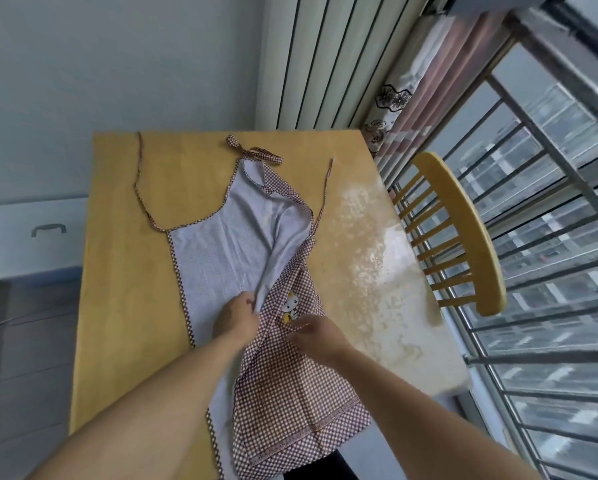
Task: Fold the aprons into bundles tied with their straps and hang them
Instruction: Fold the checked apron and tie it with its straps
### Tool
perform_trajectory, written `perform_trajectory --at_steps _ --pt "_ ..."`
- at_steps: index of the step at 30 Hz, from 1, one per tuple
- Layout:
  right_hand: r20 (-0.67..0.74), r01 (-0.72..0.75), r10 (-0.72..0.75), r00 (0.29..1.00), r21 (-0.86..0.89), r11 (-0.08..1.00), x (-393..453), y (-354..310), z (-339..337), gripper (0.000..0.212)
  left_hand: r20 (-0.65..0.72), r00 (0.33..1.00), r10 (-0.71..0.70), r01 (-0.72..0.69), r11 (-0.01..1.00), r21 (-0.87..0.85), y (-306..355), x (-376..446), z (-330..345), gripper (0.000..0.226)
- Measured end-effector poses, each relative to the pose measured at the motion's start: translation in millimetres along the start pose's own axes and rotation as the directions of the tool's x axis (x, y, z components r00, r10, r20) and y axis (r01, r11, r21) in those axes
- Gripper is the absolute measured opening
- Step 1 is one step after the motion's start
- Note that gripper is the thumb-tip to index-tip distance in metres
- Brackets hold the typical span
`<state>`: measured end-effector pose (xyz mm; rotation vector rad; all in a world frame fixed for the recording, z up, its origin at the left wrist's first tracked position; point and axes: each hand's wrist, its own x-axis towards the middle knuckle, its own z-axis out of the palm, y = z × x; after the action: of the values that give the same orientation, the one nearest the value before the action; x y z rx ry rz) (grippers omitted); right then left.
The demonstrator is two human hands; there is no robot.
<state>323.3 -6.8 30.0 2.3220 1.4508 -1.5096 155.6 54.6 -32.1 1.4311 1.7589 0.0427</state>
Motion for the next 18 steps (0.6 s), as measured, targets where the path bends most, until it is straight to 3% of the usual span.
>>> perform_trajectory --at_steps 2,5,8,11,14,18 --pt "-0.15 -0.019 0.053 0.987 0.221 0.975 24.0 -14.3 -32.6 0.038 0.015 0.999 -0.032 0.033 0.995 -0.098 0.5 4.5 -4.4 0.031" --pt "-0.235 0.008 0.102 0.967 0.426 0.905 61.6 -34.9 -70.4 0.044 0.038 0.996 -0.082 0.087 0.981 -0.176 23.0 17.6 -15.1 0.043" --pt "-0.252 0.002 0.109 0.962 0.403 0.915 100.5 -44.4 -91.8 0.055 0.027 0.999 -0.023 0.028 0.977 -0.21 53.5 29.7 -21.0 0.024" --pt "-0.19 -0.04 0.104 0.976 0.313 0.949 130.7 -46.5 -102.6 0.058 0.097 0.995 0.005 0.018 0.971 -0.236 72.1 38.9 -16.6 0.041" --pt "-0.178 -0.036 0.063 0.982 0.149 0.988 153.6 -42.8 -106.1 0.038 0.161 0.987 -0.011 0.05 0.97 -0.239 79.3 51.9 -9.4 0.058" --pt "-0.186 0.242 -0.207 0.961 0.191 0.951 160.0 -35.2 -112.8 0.019 0.203 0.979 0.003 0.065 0.943 -0.325 87.7 63.7 -7.2 0.066"
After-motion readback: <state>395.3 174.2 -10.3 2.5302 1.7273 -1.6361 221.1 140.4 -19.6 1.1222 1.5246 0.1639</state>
